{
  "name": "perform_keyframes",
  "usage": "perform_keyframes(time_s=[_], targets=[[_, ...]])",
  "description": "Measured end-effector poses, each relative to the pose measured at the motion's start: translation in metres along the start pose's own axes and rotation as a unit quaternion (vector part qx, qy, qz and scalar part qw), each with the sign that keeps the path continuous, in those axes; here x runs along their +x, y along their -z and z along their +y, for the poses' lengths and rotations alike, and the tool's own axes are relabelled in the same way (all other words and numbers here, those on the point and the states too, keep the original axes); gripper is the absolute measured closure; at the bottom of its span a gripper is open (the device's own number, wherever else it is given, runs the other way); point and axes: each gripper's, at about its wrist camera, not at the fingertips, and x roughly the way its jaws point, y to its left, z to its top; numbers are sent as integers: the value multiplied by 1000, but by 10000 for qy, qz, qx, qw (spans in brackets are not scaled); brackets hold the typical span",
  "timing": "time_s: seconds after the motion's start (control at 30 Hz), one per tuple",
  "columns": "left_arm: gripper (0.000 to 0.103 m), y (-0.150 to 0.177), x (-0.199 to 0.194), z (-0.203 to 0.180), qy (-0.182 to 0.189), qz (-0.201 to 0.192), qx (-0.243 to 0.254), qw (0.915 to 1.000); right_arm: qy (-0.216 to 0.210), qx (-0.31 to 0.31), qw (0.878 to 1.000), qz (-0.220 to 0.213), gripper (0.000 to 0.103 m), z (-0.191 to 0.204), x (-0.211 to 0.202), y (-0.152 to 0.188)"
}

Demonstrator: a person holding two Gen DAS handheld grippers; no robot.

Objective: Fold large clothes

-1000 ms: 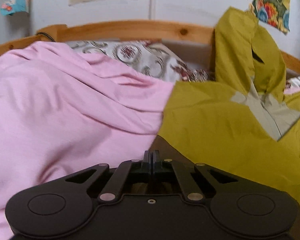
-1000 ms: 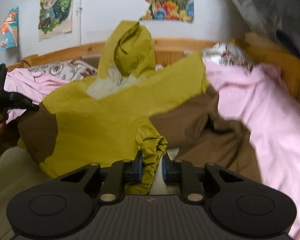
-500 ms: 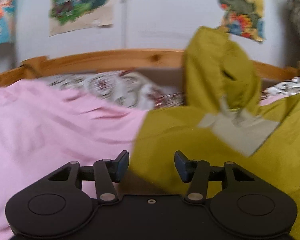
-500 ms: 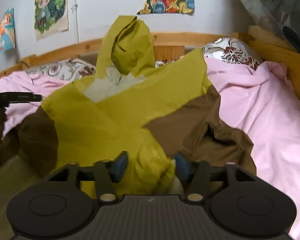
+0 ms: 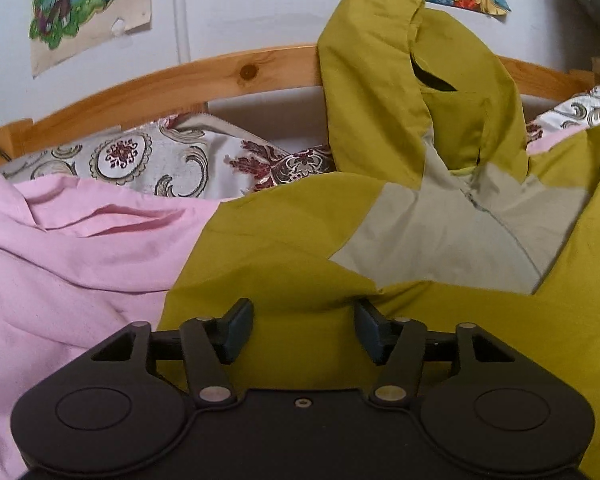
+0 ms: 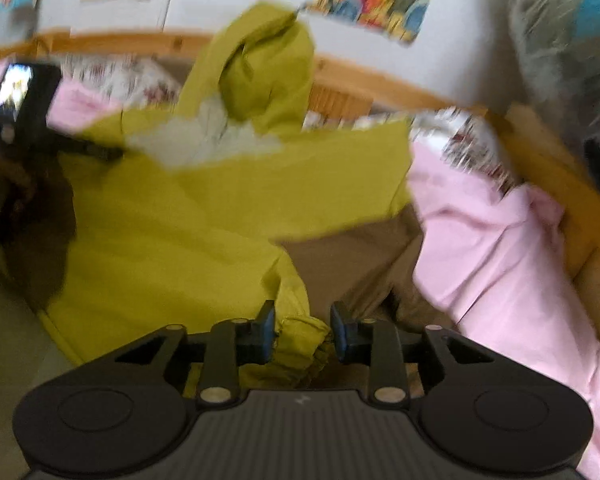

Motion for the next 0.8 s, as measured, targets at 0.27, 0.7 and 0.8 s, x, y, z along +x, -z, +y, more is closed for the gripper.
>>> perform_keyframes(time_s=[0.27,0.7,0.8], targets=[[11,-15,-25,29,426,21,-800,9959,-812,237,9947,-588,18,-33,0,-61],[2,-11,-54,47,762,329,-1209,9892,-1273,431,9788,-1543,3,-30,158,-293],[2,-6,-52,54,774,434,-1345,9869,-1082,625,9794,-1587,3,-31,187,-323]])
